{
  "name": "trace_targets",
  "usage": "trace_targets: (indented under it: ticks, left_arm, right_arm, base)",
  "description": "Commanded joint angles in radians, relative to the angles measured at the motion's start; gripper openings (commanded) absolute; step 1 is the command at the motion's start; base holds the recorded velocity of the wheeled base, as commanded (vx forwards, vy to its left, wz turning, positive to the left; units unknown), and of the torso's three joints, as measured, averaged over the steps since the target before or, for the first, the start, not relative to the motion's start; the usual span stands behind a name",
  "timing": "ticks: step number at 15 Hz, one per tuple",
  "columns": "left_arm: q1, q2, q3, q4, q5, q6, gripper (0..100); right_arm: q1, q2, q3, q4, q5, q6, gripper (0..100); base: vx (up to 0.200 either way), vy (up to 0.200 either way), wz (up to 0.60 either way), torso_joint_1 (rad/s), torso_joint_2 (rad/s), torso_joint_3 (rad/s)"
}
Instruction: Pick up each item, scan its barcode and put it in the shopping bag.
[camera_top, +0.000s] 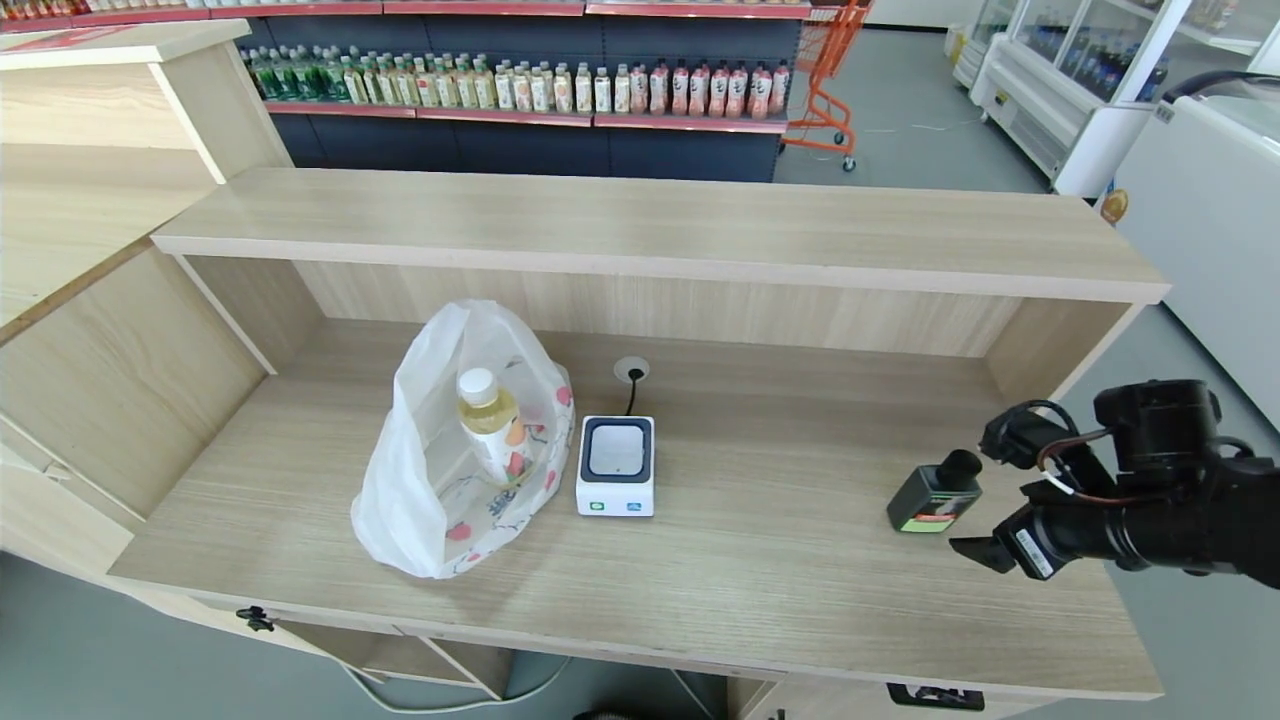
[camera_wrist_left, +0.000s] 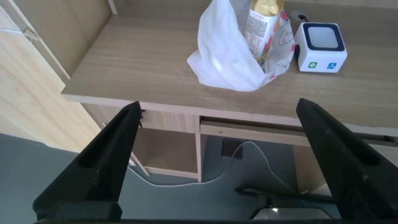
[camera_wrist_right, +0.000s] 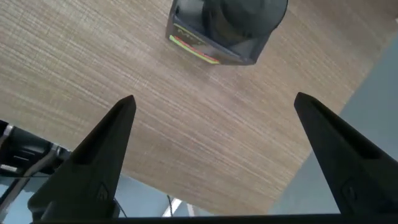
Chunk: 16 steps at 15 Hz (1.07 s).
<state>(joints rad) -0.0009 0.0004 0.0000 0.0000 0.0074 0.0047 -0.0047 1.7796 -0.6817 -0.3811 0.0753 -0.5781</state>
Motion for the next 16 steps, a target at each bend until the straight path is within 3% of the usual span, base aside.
trace_targets:
  ticks: [1,15,16]
  left_arm:
    - [-0.001,0.000,0.000,0.000,0.000,0.000,100]
    - [-0.001,0.000,0.000,0.000,0.000,0.000,100]
    - [-0.001,0.000,0.000,0.000,0.000,0.000,100]
  right_arm:
    - [0.014,0.081,-0.064,0.001,0.012,-0.029,100]
    - [0.066,0.236,-0.228,-0.001,0.060,-0.039,100]
    - [0.071,0.242,-0.233,-0.005,0.069,-0.040,0]
  base:
    - [0.000,0.000,0.00,0.000,0.00,0.000]
    - [0.000,0.000,0.00,0.000,0.00,0.000]
    - [0.000,0.000,0.00,0.000,0.00,0.000]
